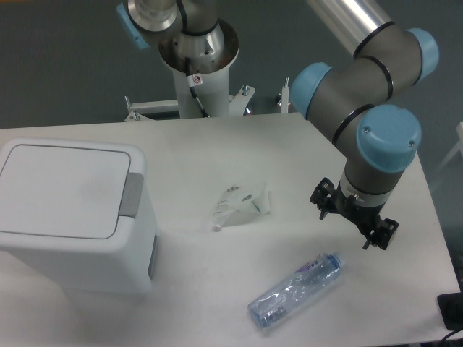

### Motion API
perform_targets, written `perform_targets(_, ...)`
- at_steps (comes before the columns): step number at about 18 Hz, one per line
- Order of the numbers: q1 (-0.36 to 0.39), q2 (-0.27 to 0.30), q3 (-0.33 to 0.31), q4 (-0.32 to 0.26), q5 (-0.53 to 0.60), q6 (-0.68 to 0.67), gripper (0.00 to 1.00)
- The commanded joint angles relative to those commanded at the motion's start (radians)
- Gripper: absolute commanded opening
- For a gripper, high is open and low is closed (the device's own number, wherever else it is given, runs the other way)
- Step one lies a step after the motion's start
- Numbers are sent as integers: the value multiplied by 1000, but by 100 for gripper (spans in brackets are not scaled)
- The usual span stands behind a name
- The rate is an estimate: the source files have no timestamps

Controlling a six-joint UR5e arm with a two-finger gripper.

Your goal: Open the trash can

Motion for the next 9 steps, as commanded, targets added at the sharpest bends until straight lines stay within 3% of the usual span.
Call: perform_targets(9, 0, 18, -18, 6, -23, 0, 100)
